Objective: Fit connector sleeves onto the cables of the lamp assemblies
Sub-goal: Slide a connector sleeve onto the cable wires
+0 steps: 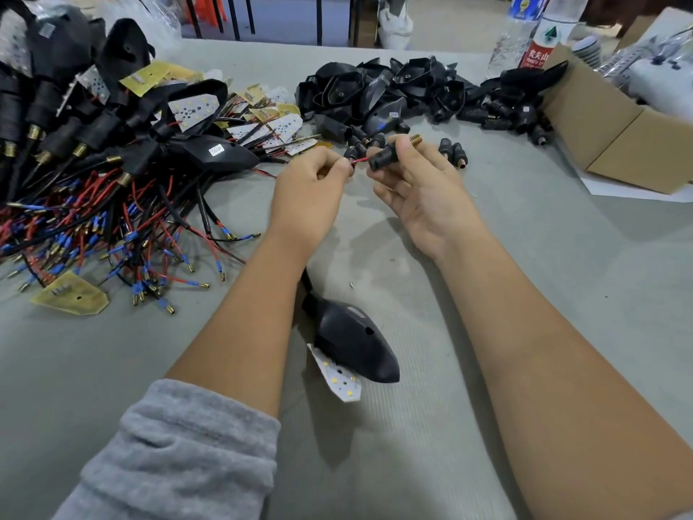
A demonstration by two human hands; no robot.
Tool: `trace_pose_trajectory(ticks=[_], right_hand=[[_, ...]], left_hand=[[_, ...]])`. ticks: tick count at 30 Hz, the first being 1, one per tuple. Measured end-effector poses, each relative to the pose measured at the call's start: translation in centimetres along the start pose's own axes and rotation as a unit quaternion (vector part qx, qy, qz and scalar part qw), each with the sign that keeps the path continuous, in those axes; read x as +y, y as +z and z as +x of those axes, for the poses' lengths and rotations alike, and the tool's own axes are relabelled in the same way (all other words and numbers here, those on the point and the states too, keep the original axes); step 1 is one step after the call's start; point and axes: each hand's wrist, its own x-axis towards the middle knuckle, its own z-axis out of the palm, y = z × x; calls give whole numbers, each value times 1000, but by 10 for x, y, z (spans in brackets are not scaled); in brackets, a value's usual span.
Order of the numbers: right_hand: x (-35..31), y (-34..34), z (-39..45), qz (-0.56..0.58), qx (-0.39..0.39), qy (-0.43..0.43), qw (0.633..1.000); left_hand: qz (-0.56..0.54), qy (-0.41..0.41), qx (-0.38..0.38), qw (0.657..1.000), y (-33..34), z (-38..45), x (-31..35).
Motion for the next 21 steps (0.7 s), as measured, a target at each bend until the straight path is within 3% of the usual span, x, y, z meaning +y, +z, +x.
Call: trace_pose_trajectory(ticks=[9, 12, 21], right_hand=[[6, -1, 5, -67, -14, -3, 998], [9, -1, 6, -89, -19, -2, 996], [16, 7, 9, -136, 37, -27, 990]], left_hand=[[123, 93, 52, 987, 1, 0, 0], [117, 126, 47, 984, 4, 1, 1], [83, 80, 11, 993, 5, 5, -1]])
